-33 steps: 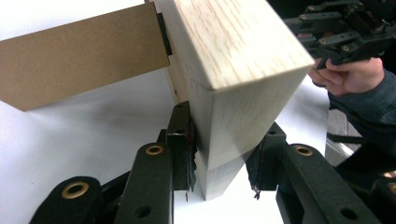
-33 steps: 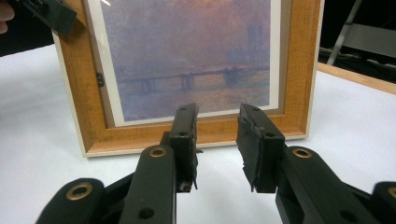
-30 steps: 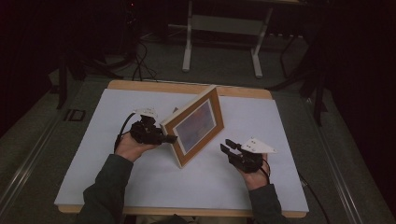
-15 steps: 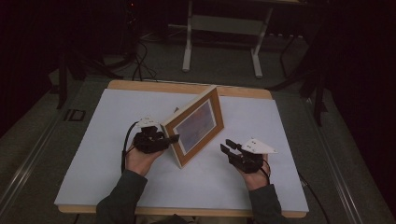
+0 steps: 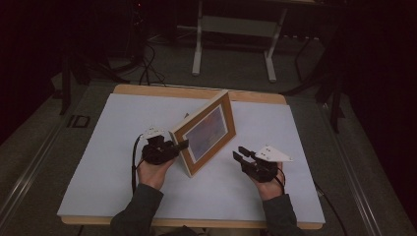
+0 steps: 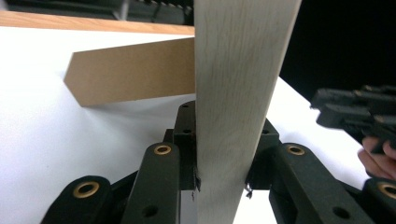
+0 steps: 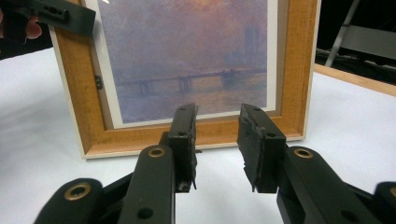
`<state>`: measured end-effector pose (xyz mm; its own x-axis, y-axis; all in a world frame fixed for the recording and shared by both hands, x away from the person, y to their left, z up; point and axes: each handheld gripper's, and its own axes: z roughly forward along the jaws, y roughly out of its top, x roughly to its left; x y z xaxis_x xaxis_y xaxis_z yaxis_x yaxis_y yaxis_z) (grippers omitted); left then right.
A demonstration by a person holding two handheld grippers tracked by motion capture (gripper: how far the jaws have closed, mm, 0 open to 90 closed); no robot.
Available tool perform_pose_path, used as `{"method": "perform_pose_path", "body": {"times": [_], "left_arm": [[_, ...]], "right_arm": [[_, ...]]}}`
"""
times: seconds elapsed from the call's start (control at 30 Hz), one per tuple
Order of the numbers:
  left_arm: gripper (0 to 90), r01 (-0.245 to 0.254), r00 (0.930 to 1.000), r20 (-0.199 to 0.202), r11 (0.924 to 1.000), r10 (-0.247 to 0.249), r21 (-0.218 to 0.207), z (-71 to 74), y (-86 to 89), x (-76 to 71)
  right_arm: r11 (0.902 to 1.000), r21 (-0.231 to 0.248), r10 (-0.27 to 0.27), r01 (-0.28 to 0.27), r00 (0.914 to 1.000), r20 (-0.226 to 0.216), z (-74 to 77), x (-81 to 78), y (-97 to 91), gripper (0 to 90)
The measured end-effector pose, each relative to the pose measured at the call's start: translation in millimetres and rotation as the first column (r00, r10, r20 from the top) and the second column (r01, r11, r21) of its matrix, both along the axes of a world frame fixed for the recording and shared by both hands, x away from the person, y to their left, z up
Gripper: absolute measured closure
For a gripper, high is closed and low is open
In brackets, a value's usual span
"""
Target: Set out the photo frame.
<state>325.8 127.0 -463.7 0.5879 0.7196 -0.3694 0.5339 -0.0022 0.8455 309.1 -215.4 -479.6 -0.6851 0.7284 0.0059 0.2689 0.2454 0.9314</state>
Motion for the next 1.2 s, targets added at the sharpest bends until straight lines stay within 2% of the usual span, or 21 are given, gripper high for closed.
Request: {"method": "perform_pose_path", "body": {"times": [0.2, 0.33, 0.5, 0.7, 0.8, 0.83, 0.87, 1.2], "left_arm": [[72.8, 0.078, 0.9969, -0.007, 0.9968, -0.078, 0.018, 2.1, 8.6, 9.5], [72.8, 0.139, 0.9903, -0.012, 0.9902, -0.138, 0.019, 2.4, 17.0, 16.2], [72.8, 0.219, 0.9753, -0.03, 0.9756, -0.219, 0.013, 2.8, 28.2, 25.6], [72.8, 0.3, 0.9527, -0.053, 0.9536, -0.299, 0.019, 4.2, 39.5, 36.9], [72.8, 0.326, 0.9443, -0.054, 0.9453, -0.325, 0.014, 3.7, 44.5, 40.9], [72.8, 0.326, 0.9443, -0.054, 0.9453, -0.325, 0.014, 3.7, 44.5, 40.9], [72.8, 0.339, 0.9396, -0.053, 0.9405, -0.338, 0.015, 3.7, 46.4, 42.9], [72.6, 0.398, 0.9165, -0.053, 0.9176, -0.397, 0.009, 3.0, 49.7, 51.7]], "right_arm": [[1.0, 0.004, -0.005, 0.005, 1.0, 0.001, 0.8, 0.5, -2.1, 66.8], [1.0, 0.002, -0.009, 0.009, 1.0, 0.001, 1.3, 0.7, -3.8, 66.7], [0.9999, 0.005, -0.014, 0.014, 0.9999, 0.0, 1.7, 1.4, -5.3, 66.8], [0.9998, 0.004, -0.021, 0.021, 0.9998, -0.003, 2.4, 3.1, -7.3, 66.7], [0.9997, -0.005, -0.023, 0.023, 0.9997, -0.001, 3.4, 5.3, -8.1, 66.8], [0.9997, -0.005, -0.023, 0.023, 0.9997, -0.001, 3.4, 5.3, -8.1, 66.8], [0.9997, -0.008, -0.023, 0.023, 0.9997, -0.002, 4.2, 6.4, -8.5, 66.7], [0.9988, -0.034, -0.035, 0.035, 0.9994, -0.005, 12.8, 28.7, -8.4, 66.3]]}}
